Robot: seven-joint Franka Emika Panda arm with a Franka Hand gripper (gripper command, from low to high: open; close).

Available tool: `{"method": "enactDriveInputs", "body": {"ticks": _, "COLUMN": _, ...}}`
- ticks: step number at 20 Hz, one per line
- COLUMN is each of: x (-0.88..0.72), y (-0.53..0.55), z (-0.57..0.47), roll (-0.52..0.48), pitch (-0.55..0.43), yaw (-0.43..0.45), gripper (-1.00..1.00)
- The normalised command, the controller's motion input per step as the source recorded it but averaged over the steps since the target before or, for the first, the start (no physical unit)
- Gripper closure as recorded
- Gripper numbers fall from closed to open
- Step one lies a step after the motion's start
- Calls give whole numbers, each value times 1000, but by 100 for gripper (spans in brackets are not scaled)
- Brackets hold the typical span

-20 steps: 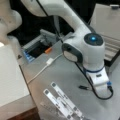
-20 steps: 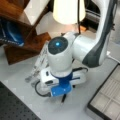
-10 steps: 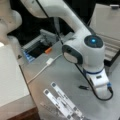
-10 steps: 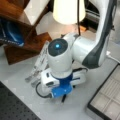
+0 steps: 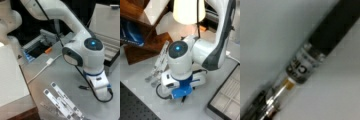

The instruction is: Turn on the lamps. Open the box. Pick up the pen. Put it in the box.

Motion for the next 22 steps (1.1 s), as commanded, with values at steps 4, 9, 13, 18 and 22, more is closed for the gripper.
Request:
{"method": "enactDriveInputs", "body": {"ticks": 4, "x": 81, "y": -27, "z": -62, "roll": -13, "pitch": -74, "yaw": 147, "gripper": 100}}
{"method": "enactDriveInputs", "body": {"ticks": 9, "x": 73, "y": -22, "z": -38, "roll": -19, "pitch": -69, "yaw": 153, "gripper": 100}}
{"method": "enactDriveInputs", "body": {"ticks": 13, "x": 60, "y": -20, "z": -26, "roll": -16, "pitch": -53, "yaw": 157, "gripper": 100}}
{"method": "enactDriveInputs", "body": {"ticks": 18, "x": 42, "y": -23, "z": -17, "roll": -11, "pitch": -37, "yaw": 152, "gripper": 100}}
{"method": "enactDriveInputs", "body": {"ticks": 22, "x": 23, "y": -10, "z": -14, "roll": -10, "pitch": -30, "yaw": 145, "gripper": -100}}
